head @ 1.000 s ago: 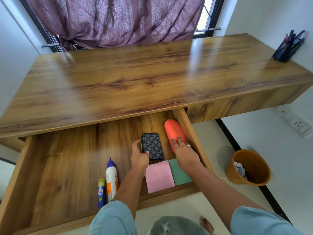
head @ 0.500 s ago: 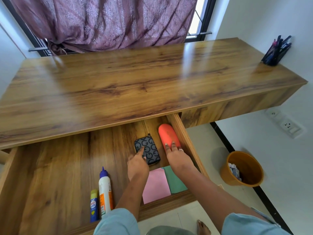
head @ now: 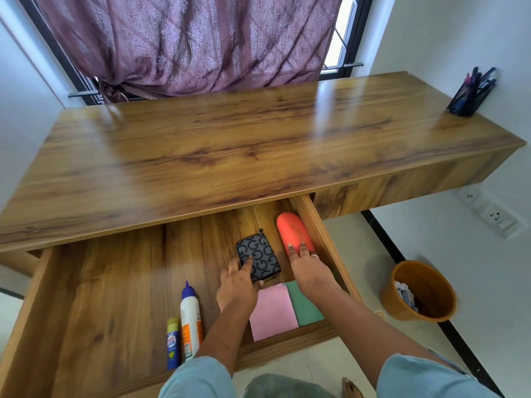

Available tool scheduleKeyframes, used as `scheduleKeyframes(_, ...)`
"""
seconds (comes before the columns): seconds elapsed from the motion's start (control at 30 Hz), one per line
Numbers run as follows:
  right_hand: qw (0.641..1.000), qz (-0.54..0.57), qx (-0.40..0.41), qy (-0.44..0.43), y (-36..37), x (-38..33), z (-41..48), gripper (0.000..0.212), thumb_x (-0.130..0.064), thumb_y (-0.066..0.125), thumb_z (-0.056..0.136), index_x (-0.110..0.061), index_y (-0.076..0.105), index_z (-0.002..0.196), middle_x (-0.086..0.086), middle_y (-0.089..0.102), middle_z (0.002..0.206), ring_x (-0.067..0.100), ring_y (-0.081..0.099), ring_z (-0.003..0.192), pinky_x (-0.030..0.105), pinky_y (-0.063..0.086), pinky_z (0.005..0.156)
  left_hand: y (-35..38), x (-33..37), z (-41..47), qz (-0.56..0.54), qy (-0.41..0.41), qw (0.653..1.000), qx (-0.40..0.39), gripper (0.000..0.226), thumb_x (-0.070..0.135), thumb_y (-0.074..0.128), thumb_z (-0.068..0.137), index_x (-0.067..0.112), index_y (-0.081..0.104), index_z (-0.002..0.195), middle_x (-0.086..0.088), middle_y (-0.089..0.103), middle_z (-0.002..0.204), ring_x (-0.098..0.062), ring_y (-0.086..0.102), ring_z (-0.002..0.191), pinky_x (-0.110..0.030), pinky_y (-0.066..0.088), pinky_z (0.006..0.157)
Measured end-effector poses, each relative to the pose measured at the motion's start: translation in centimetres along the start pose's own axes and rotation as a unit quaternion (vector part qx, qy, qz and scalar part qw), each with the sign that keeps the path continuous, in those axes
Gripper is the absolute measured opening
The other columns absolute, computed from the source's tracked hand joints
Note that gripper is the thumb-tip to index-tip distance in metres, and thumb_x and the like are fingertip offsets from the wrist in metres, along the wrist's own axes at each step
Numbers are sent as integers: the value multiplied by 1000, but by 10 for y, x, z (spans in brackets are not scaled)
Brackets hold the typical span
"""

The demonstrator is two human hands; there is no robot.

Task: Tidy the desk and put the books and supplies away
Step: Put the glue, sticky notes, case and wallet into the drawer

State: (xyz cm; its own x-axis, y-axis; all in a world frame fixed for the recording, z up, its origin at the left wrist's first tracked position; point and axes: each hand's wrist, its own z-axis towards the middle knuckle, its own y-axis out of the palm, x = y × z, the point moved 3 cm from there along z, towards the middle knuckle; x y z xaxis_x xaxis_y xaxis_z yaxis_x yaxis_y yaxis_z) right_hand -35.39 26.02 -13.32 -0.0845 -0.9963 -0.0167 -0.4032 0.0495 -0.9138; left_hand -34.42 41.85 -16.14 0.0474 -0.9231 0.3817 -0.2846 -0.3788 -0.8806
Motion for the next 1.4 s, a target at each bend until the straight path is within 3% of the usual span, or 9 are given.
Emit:
scheduleKeyframes(0.33,995,49,69,-60,15,-26,-40,72,-12,47,95,-12,5,152,2,1,160,22,-4,148,40,32,113,4,-15,-18,-1,41,999,-7,60,27,51,95,23,25,149,3,24,155,-19,26,139,-34,35,108)
scheduleKeyframes(0.63,976,116,97,-159,17,-52,-83,51,-43,37,99,-19,38,143,0,40,148,19,35,135,34,36,107,-16,-30,-77,-11,69,997,11,38,32,47,96,26,51,133,3,22,157,-21,30,139,-39,34,111)
scheduleKeyframes(0.87,965,3,136,-226,31,-34,-133,59,-56,11,93,-31,42,136,-7,52,136,16,39,131,39,34,103,-25,-42,-144,72,93,987,107,62,57,6,89,37,56,120,18,48,137,-6,43,126,-35,37,102)
scheduleKeyframes(0.97,965,-19,146,-217,37,-16,-150,50,-45,40,95,-30,33,142,-4,47,140,21,38,133,43,31,108,-19,-46,-158,92,89,984,120,77,70,-6,83,38,46,130,21,47,135,-5,40,128,-36,36,102)
scheduleKeyframes(1.07,970,-32,156,-183,49,4,-162,90,-22,78,63,-22,35,143,4,56,134,27,54,123,49,42,101,-14,-49,-170,125,78,983,112,83,70,-11,82,34,38,139,14,46,139,-12,37,134,-42,33,107)
scheduleKeyframes(1.13,970,-37,175,-165,57,16,-169,106,-13,84,44,-16,41,141,8,58,132,28,58,119,49,45,97,-10,-48,-178,143,59,983,97,78,69,1,87,26,41,139,3,50,138,-22,41,134,-48,36,106)
scheduleKeyframes(1.2,972,-48,164,-162,55,20,-177,111,-14,84,45,-12,35,144,10,49,142,29,50,127,48,35,104,-6,-48,-184,143,46,983,110,72,63,18,89,18,43,140,-9,51,139,-32,44,132,-51,39,102)
scheduleKeyframes(1.3,968,-75,151,-186,57,24,-179,96,-13,58,82,-12,-11,149,8,-2,160,28,1,148,42,-4,113,-1,-47,-184,140,48,982,113,82,64,16,86,13,29,148,-15,34,151,-35,29,141,-51,28,110)
scheduleKeyframes(1.4,971,-84,132,-181,53,24,-172,93,-13,51,88,-15,-20,148,5,-18,159,26,-15,146,41,-11,113,-4,-47,-178,143,50,982,112,82,63,20,88,11,19,151,-16,25,155,-36,21,143,-50,21,112)
